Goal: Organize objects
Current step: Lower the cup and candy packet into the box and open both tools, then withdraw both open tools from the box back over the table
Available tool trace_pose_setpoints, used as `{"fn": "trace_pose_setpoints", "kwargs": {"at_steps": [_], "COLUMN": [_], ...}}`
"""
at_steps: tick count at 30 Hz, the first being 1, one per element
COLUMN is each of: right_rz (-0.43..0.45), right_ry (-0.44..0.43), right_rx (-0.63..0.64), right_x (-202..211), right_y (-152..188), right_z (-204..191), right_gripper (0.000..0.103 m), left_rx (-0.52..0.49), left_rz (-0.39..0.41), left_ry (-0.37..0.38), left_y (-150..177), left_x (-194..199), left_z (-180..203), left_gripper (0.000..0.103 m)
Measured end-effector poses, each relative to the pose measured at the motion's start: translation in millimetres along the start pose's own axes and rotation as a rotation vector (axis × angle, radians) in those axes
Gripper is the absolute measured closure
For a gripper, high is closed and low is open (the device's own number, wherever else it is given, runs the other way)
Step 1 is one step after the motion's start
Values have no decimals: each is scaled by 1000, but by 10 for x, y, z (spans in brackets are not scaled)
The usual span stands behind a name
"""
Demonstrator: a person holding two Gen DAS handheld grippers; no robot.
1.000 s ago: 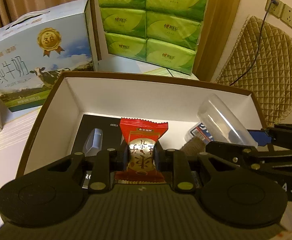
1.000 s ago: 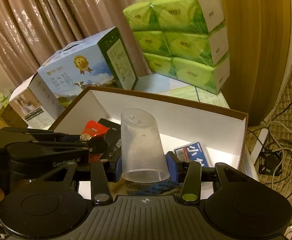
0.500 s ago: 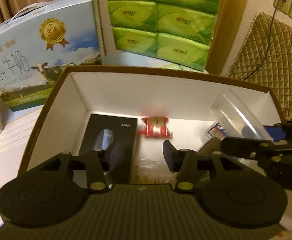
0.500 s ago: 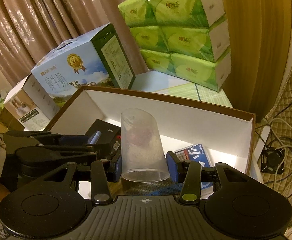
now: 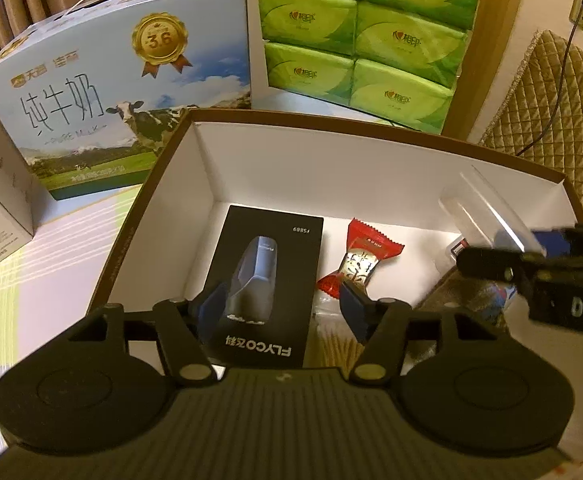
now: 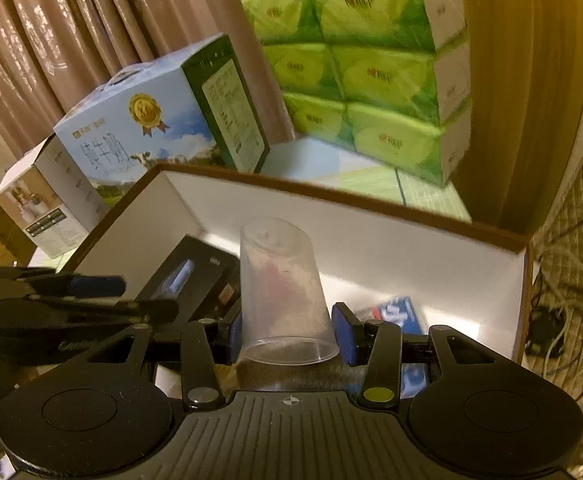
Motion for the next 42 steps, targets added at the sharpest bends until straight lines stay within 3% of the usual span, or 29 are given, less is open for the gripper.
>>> {"fn": "trace_pose_setpoints", "kwargs": {"at_steps": [1, 4, 12, 23, 26, 42], "right_rz": [17, 47, 36, 33, 34, 39], "right_ry": [14, 33, 28, 30, 25, 22], "right_rx": [6, 32, 70, 42, 23, -27], "right_x": [1, 21, 130, 412, 512, 1057], "right_y": [-9, -19, 104, 222, 254, 553], "right_z": [-9, -34, -62, -42, -21, 15], "right_gripper": [60, 31, 26, 3, 2, 2], "left_rx": [3, 9, 21, 45, 51, 66], "left_rz": [0, 7, 20, 45, 58, 128], "left_ry": [0, 4, 6, 9, 13, -2], "left_y": [9, 39, 107, 222, 267, 582], "left_x": [12, 61, 228, 546, 643, 1252], "left_z": [-8, -16, -33, 36, 62, 289], "left_gripper": [43, 37, 26, 17, 12, 11]}}
Point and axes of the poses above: each gripper's, at about its wrist camera, not at the fingertips, and x roughly against the way its jaws point, z to its right, y to its underside, the point moved 2 cm from there along -x, roughly the way its jaws point, and after that the axes turned 11 degrees about y, right-handed, at the moved point
